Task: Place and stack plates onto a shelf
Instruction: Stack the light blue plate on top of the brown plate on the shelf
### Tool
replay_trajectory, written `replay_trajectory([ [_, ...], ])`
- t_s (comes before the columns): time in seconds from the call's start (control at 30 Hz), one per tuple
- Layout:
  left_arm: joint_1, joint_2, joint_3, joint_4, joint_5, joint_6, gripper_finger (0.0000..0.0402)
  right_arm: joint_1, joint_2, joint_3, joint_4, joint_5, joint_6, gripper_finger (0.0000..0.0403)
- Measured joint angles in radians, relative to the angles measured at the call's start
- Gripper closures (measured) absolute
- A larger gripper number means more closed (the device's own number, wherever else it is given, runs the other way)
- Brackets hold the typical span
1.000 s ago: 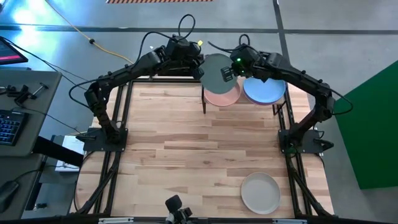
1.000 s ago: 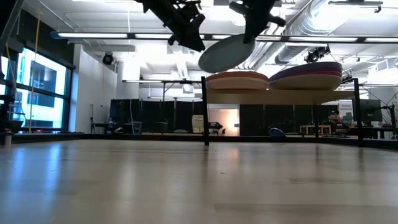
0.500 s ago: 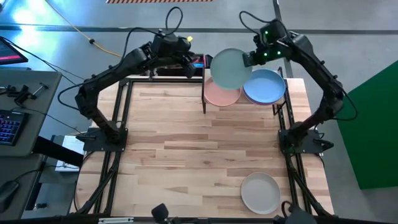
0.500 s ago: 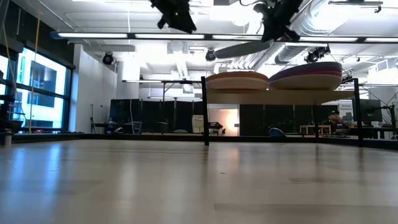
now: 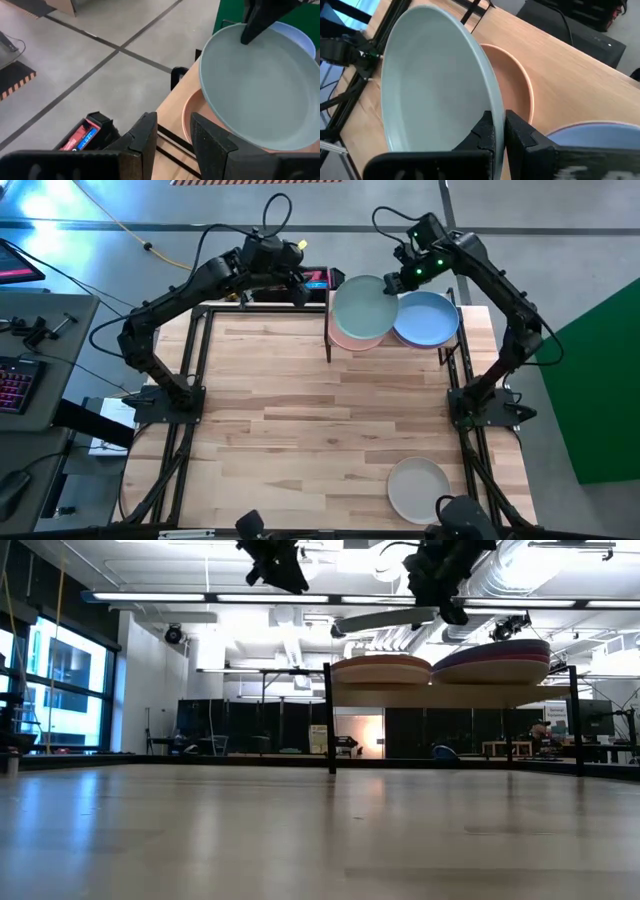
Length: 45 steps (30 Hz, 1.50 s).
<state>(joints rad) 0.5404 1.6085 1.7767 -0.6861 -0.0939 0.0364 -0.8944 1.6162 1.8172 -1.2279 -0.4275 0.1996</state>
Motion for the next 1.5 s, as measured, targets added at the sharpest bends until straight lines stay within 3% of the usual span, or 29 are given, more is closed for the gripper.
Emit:
replay_trajectory([
  [0.13,0.000,0.000,0.000,-0.013,0.000,-0.005,0.0298,-0.005,-0.016,-0.058,0.053,-0.009,0.001,0.0403],
  [0.27,0.000,0.000,0.000,-0.035,-0.001,-0.007,0.0298,-0.005,-0.103,-0.226,0.140,-0.026,0.034,0.0403],
  [0.4,0.000,0.000,0.000,-0.039,-0.018,-0.007,0.0298,-0.002,-0.217,-0.416,0.348,-0.052,0.154,0.0403],
  [0.57,0.000,0.000,0.000,-0.013,-0.024,-0.007,0.0298,-0.015,-0.265,-0.516,0.462,-0.036,0.276,0.0403],
  [0.77,0.000,0.000,0.000,-0.010,-0.025,-0.008,0.0298,0.013,-0.249,-0.546,0.475,0.074,0.349,0.0403],
  [1.5,0.000,0.000,0.000,-0.013,-0.025,-0.007,0.0298,0.111,-0.201,-0.545,0.445,0.201,0.368,0.0401],
])
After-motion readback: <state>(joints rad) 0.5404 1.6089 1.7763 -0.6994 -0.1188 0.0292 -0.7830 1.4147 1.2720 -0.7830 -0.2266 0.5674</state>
